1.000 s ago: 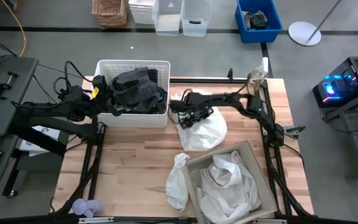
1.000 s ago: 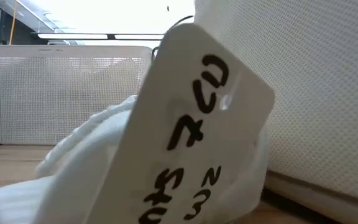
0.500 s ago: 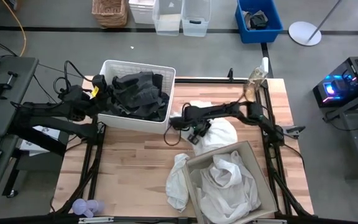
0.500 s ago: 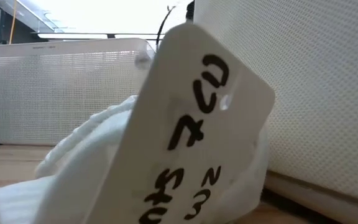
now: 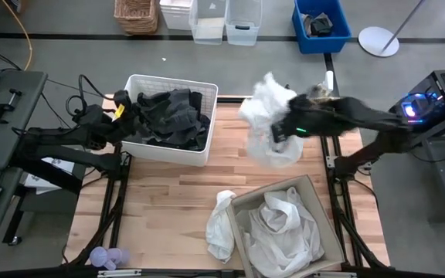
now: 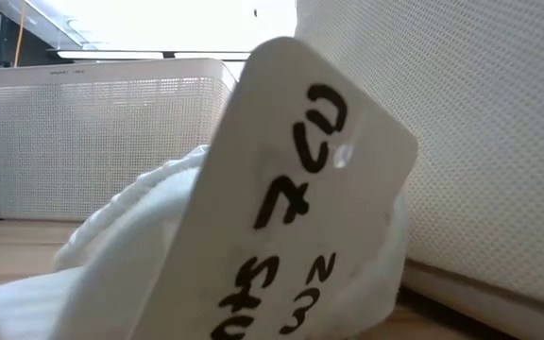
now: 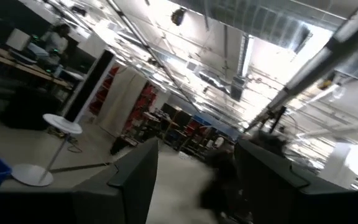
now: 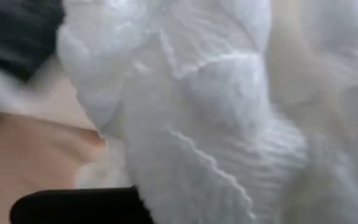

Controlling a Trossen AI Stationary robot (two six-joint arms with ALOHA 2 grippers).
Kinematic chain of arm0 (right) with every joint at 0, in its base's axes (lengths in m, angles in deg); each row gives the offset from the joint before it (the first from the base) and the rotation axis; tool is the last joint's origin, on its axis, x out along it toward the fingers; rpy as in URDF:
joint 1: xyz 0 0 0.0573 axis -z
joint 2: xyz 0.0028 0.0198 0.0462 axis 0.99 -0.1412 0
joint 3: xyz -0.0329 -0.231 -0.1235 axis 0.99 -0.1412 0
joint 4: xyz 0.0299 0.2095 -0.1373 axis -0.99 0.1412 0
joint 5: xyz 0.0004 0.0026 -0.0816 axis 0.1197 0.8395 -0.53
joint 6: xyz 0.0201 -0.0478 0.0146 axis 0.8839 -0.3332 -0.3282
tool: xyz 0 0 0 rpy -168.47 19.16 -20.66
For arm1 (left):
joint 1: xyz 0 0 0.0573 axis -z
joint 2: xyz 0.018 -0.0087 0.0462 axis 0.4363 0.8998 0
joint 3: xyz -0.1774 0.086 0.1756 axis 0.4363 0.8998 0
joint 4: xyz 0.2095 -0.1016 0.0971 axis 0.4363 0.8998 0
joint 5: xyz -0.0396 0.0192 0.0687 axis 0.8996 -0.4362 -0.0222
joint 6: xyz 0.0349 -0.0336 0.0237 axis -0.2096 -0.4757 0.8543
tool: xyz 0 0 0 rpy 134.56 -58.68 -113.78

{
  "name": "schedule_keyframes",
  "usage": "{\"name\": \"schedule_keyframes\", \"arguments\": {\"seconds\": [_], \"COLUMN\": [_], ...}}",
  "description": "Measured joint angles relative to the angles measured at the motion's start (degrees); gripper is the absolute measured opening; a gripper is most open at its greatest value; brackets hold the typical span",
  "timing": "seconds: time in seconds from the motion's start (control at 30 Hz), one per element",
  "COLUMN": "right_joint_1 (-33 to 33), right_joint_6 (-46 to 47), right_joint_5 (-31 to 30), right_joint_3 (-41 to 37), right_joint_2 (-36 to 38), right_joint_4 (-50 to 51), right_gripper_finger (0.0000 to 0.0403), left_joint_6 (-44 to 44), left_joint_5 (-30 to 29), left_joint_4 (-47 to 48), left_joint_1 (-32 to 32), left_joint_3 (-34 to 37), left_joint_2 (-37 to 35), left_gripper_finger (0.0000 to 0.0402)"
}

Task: Sort clothes
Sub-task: Put the white shirt into the bottom white laundry organizer

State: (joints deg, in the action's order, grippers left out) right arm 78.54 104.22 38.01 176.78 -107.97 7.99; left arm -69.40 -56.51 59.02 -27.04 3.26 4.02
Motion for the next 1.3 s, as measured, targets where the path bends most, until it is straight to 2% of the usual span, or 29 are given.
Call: {"name": "schedule_keyframes", "arguments": {"seconds": [0.1, 0.17, 0.23, 0.33, 0.43, 0.63, 0.77, 0.87, 1.0, 1.1, 1.23, 1.3], "right_joint_1": [-9.8, -17.6, -26.0, -36.6, -44.6, -54.4, -55.5, -54.3, -51.0, -46.7, -39.0, -35.0], "right_joint_6": [0.4, -2.8, -7.0, -9.3, -1.9, 24.5, 34.8, 35.5, 27.9, 23.4, 20.3, 18.5], "right_joint_5": [-4.6, -7.6, -8.9, -10.5, -13.1, -16.4, -15.6, -8.5, 4.1, 12.4, 15.1, 16.1], "right_joint_3": [0.0, 0.1, 0.2, 0.2, -0.1, 0.1, 0.0, 0.1, 0.1, 0.2, 0.1, 0.2], "right_joint_2": [6.8, 9.4, 10.0, 8.5, 5.6, -3.3, -10.0, -15.1, -21.3, -25.3, -29.3, -30.8], "right_joint_4": [-9.7, -17.8, -25.2, -29.5, -24.9, -6.1, -1.1, -3.7, -11.1, -11.8, -5.9, 0.9], "right_gripper_finger": [0.0038, 0.0038, 0.0038, 0.0038, 0.0038, 0.0038, 0.0038, 0.0038, 0.0038, 0.0038, 0.0038, 0.0038], "left_joint_6": [0.0, 0.0, 0.0, 0.0, 0.0, -2.3, -4.0, -4.5, -4.5, -4.5, -4.6, -5.1], "left_joint_5": [-2.4, -3.7, -4.9, -6.3, -7.3, -7.5, -8.6, -9.1, -10.2, -10.4, -10.6, -10.6], "left_joint_4": [0.4, 0.8, 1.4, 2.2, 2.4, 2.6, 2.8, 2.5, 2.7, 2.6, 2.6, 2.6], "left_joint_1": [0.0, 0.0, 0.0, 0.0, 0.0, 0.0, 0.0, 0.0, 0.0, 0.0, 0.0, 0.0], "left_joint_3": [0.0, 0.0, 0.0, 0.0, 0.0, 0.0, 0.0, 0.0, 0.0, 0.0, 0.0, 0.0], "left_joint_2": [0.0, 0.0, 0.0, 0.0, 0.0, 0.0, 0.5, 0.6, 0.8, 0.9, 0.9, 0.9], "left_gripper_finger": [0.0201, 0.0201, 0.0201, 0.0201, 0.0201, 0.0201, 0.0201, 0.0201, 0.0201, 0.0201, 0.0201, 0.0201]}}
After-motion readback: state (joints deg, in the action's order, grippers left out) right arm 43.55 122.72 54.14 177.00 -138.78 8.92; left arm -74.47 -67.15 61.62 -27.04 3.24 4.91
